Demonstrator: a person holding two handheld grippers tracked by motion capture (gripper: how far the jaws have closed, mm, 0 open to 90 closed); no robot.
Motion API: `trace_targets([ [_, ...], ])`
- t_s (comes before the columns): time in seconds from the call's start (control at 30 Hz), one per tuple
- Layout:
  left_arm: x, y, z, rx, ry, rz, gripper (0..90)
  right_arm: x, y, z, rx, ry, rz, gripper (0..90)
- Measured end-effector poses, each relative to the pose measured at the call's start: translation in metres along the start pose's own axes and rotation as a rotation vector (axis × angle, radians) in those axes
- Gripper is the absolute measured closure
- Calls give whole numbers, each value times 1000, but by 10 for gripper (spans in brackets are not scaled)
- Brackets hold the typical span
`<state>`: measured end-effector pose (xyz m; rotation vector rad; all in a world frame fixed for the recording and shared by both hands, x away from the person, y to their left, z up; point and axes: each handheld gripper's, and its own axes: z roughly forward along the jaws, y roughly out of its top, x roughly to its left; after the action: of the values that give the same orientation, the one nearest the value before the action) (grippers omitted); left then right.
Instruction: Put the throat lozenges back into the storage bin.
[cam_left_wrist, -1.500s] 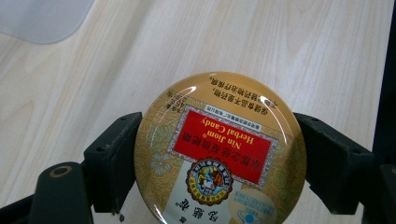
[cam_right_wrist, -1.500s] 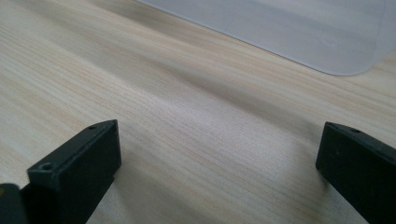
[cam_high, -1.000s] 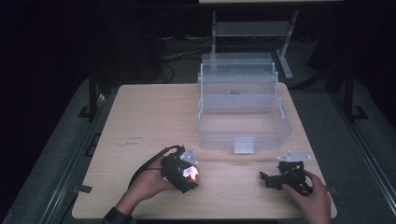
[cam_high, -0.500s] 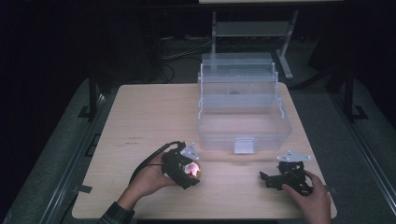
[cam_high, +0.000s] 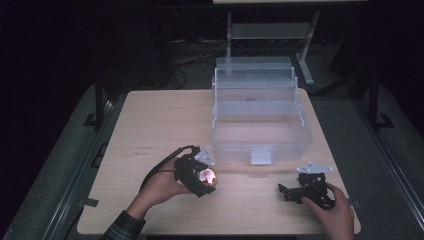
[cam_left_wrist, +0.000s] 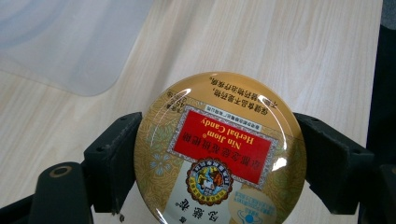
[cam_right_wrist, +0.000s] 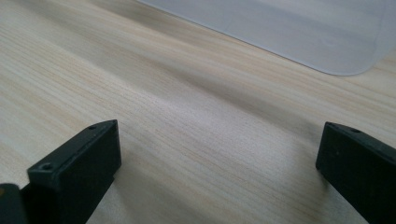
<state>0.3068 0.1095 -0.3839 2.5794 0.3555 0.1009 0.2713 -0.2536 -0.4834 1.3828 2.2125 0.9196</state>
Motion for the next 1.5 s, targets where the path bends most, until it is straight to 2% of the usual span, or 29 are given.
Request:
trace_targets([
  [0.37,6,13,-8,-5,1,21,195,0,0,0,0,2,1,0],
  [0.8,14,27,-13,-13,9,26,196,0,0,0,0,2,0,0],
  [1.5,36,47,-21,-27,34,8,196,0,0,0,-1,2,0,0],
])
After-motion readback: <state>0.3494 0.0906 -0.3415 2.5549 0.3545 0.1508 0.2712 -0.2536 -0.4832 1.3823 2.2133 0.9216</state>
